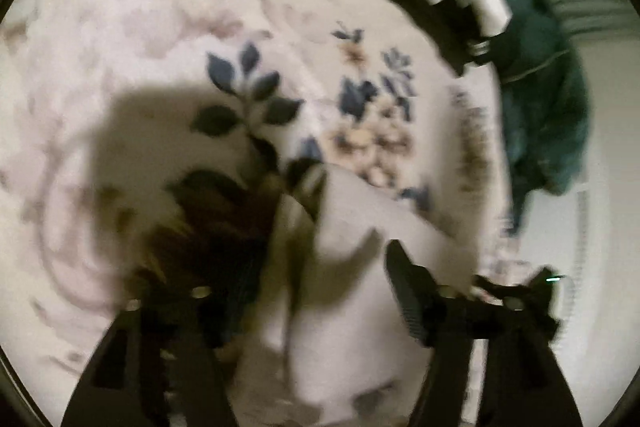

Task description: Fold small clothes

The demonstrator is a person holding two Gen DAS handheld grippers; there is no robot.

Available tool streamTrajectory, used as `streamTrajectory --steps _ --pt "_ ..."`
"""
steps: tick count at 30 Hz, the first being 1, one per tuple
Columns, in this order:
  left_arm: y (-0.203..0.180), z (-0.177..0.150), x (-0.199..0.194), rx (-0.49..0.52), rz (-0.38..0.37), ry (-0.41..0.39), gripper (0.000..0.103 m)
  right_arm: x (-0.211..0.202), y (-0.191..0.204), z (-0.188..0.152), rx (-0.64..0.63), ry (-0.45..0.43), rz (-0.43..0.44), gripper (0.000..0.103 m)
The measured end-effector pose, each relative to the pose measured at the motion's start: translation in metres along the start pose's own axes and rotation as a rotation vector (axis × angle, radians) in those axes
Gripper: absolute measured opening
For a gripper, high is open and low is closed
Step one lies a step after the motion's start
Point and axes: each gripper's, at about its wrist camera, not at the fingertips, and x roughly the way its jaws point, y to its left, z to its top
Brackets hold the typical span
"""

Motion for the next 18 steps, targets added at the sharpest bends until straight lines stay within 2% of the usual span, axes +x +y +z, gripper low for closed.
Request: streamTrajectory --steps 3,5,8,11,13,14,15,16,17,18 --pt "0.021 -0.009 0.014 -0.085 -0.12 0.033 0.073 0.0 -0.018 0.0 0.056 0.045 0.136 0.064" --pt "0.029 -0.011 0.028 -0.125 -0.181 0.06 0.073 0.017 -0.031 0.0 0.09 0.128 0.226 0.065" --pt "0.027 -0.012 0.041 -0.137 -0.2 0.069 0.073 0.048 -0.042 -0.006 0.135 0.223 0.34 0.066" --pt "0.021 -0.014 0.038 -0.124 -0.2 0.049 0.071 0.062 -0.04 -0.007 0.145 0.255 0.422 0.066" --pt "0.014 -0.017 0.036 -0.084 -0.186 0.034 0.048 0.066 -0.032 -0.01 0.117 0.278 0.463 0.066" --pt "0.013 -0.017 0.035 -0.074 -0.188 0.033 0.024 0.069 -0.025 -0.012 0.093 0.283 0.463 0.066" --pt "0.012 -0.018 0.032 -0.072 -0.189 0.024 0.022 0.07 -0.019 -0.013 0.067 0.282 0.456 0.061" --pt "0.011 -0.019 0.028 -0.069 -0.185 0.003 0.021 0.07 -0.014 -0.014 0.052 0.276 0.446 0.05" --pt "0.009 -0.019 0.026 -0.066 -0.185 -0.009 0.02 0.071 -0.009 -0.016 0.046 0.277 0.441 0.024" --pt "0.007 -0.019 0.022 -0.06 -0.182 -0.022 0.019 0.069 -0.005 -0.017 0.04 0.273 0.433 0.024"
